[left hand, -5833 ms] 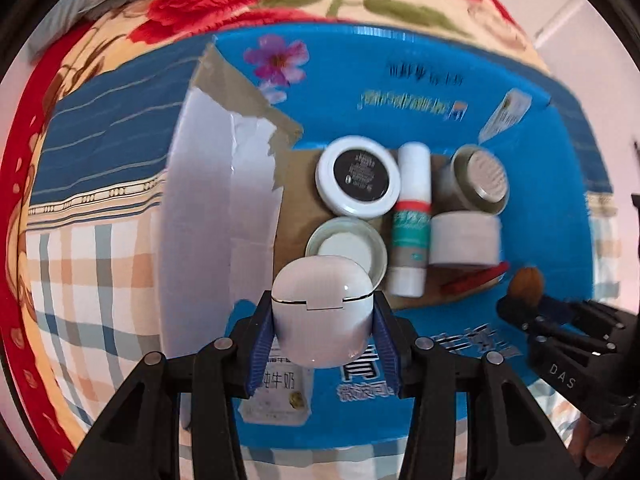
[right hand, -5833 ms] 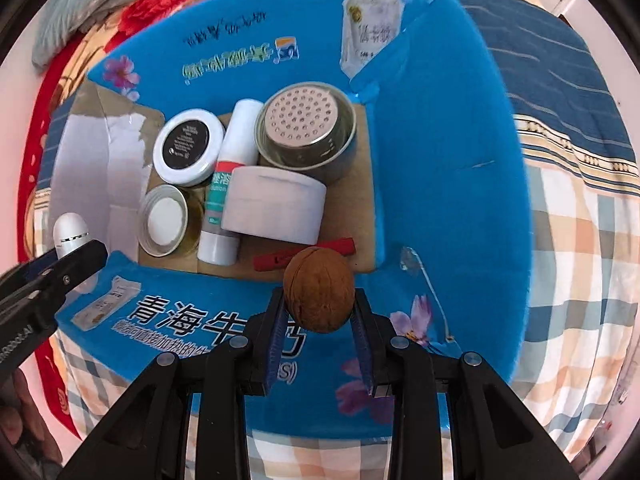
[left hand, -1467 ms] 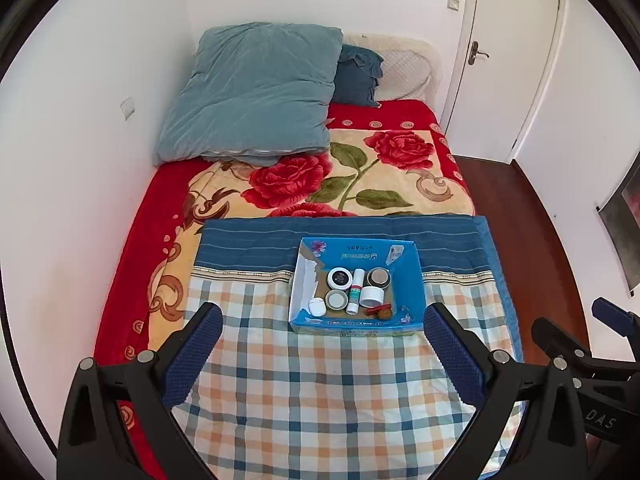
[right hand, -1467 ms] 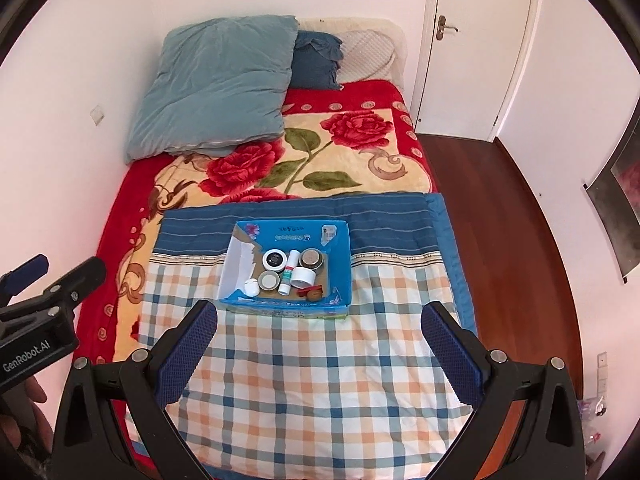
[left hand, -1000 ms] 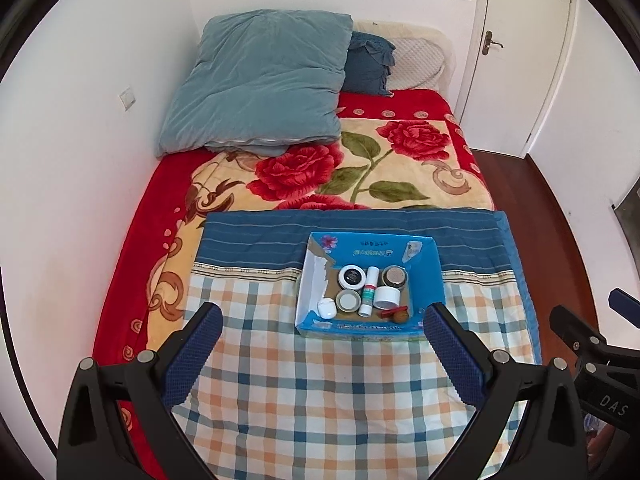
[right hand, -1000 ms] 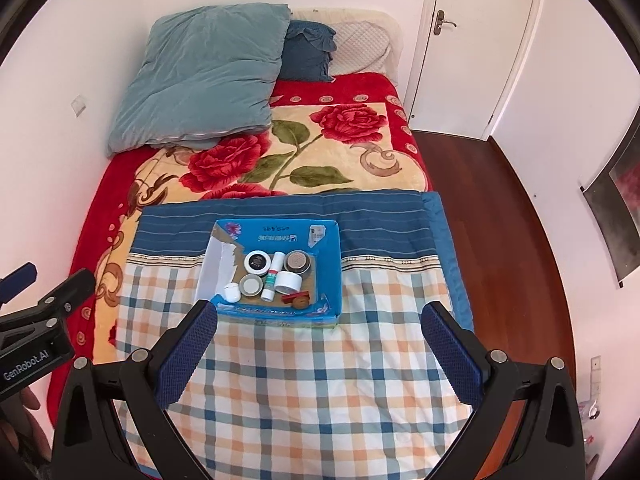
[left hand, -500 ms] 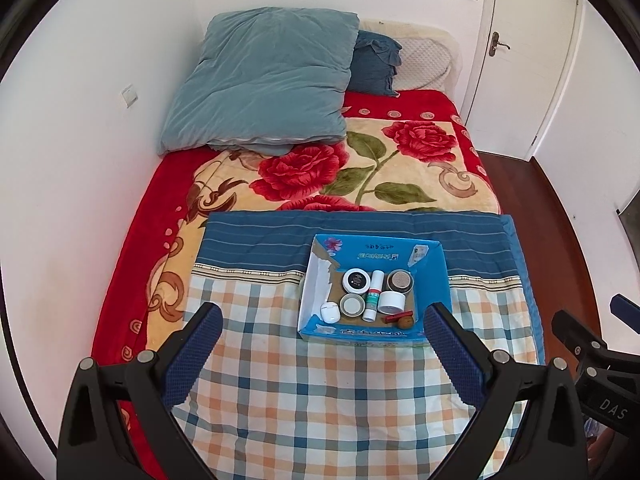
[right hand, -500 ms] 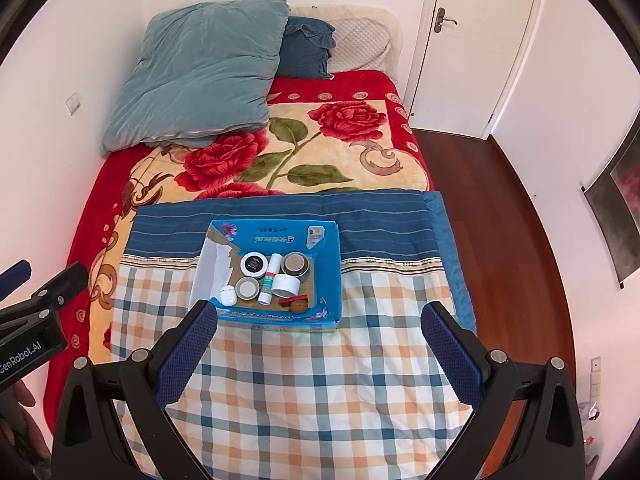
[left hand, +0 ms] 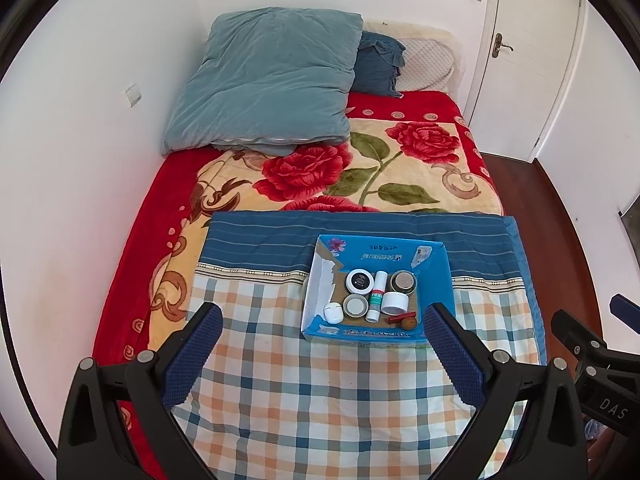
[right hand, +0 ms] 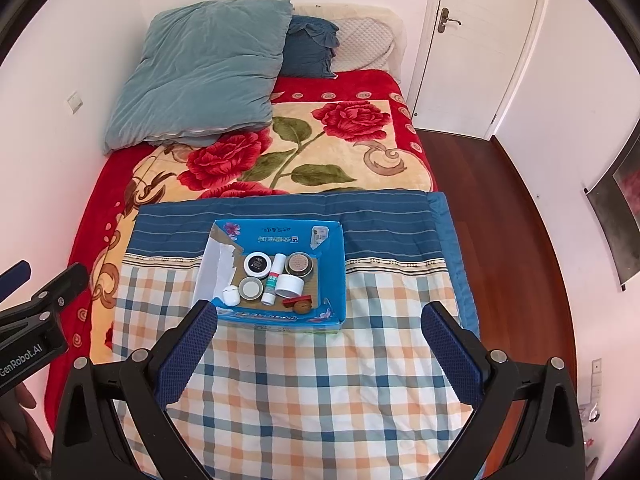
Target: Organize rigid objects
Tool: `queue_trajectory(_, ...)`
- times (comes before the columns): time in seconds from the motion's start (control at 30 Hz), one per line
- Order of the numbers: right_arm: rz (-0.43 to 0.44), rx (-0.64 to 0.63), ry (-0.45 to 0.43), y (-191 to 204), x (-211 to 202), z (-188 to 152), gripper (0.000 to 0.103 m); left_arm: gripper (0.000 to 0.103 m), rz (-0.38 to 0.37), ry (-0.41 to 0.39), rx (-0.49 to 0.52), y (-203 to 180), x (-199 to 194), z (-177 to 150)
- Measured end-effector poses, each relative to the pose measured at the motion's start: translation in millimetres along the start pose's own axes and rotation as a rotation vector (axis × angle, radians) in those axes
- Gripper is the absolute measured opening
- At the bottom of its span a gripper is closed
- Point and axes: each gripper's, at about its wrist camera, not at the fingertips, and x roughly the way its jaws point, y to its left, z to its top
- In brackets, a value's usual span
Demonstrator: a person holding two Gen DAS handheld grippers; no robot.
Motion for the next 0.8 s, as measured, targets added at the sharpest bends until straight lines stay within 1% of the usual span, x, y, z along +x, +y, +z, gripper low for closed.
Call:
queue_trajectory(0.47,0.007,-0.003,-0.008,0.8,-3.7,1.1,0.103,0.103,0.002,-0.003,-0.015,5.7,1.6,-2.0)
queue_trajectory(0.8,0.009,-0.007,-0.043,-0.7,-24.8,10.1,0.103,0.103,0.003,-0.032,-0.028,6.5,-21.1,-8.8)
